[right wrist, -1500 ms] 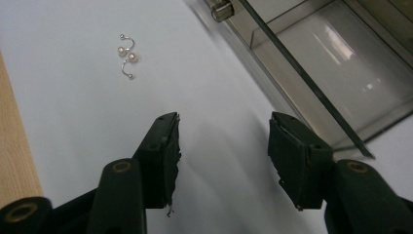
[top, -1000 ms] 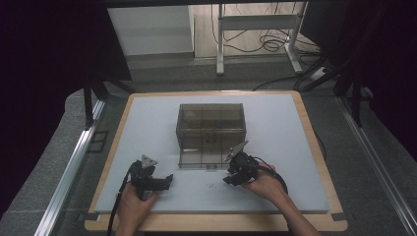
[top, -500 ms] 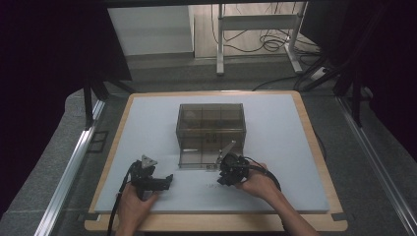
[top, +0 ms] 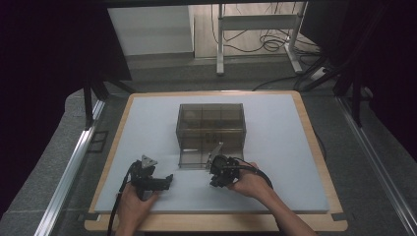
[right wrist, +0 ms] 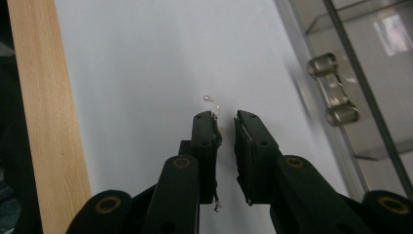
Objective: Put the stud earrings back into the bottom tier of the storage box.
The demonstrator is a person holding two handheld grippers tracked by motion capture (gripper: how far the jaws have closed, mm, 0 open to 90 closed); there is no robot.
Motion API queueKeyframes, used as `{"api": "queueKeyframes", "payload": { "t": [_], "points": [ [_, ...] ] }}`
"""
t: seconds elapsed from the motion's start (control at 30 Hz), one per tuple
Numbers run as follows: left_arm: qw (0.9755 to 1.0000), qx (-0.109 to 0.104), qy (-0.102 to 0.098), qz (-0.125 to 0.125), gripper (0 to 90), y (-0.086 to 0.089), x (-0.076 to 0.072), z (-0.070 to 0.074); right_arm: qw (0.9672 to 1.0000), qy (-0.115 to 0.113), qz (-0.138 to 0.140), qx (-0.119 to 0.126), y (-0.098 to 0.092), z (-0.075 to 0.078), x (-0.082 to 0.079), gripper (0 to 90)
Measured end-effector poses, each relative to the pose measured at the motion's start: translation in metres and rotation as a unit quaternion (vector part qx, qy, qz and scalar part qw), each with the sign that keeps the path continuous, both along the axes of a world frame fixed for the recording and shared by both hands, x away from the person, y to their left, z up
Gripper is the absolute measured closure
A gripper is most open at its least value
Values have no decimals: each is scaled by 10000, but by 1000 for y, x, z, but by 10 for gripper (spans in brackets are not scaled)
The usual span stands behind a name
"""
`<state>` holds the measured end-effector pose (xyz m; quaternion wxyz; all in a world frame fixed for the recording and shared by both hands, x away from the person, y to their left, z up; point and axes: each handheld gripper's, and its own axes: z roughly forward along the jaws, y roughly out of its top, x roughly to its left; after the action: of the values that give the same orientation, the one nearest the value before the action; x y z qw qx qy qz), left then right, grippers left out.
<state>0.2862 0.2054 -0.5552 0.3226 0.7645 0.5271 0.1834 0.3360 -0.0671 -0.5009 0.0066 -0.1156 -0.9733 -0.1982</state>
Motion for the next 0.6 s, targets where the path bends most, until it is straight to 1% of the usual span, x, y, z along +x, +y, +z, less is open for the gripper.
{"api": "queueKeyframes", "payload": {
  "t": [0.03, 0.07, 0.23, 0.3, 0.4, 0.5, 0.53, 0.57, 0.6],
  "points": [
    [10000, 0, 0, 0, 0, 0, 0, 0, 10000, 0, 0, 0, 0, 0, 0, 764],
    [10000, 2, 1, -1, 0, 0, 0, 0, 10000, 1, 53, -40, 3, -1, -1, 764],
    [10000, 1, 0, 0, 0, 0, 0, 0, 9997, -63, 107, -191, 9, -4, -2, 766],
    [10000, 1, -1, 1, 0, 0, 0, 0, 9996, -133, 116, -241, 10, -4, -3, 794],
    [10000, 1, 0, 0, 0, 0, 0, 0, 9993, -174, 125, -311, 12, -4, -3, 828],
    [10000, 0, -1, 1, 0, 0, 0, 0, 9989, -185, 179, -397, 15, -4, -3, 832],
    [10000, 1, 0, 0, 0, 0, 0, 0, 9985, -235, 201, -442, 16, -3, -3, 832],
    [10000, 1, 0, 0, 0, 0, 0, 0, 9984, -194, 220, -485, 17, -3, -3, 832],
    [10000, 1, 0, 0, 0, 0, 0, 0, 9978, -262, 241, -557, 19, -3, -4, 832]
  ]
}}
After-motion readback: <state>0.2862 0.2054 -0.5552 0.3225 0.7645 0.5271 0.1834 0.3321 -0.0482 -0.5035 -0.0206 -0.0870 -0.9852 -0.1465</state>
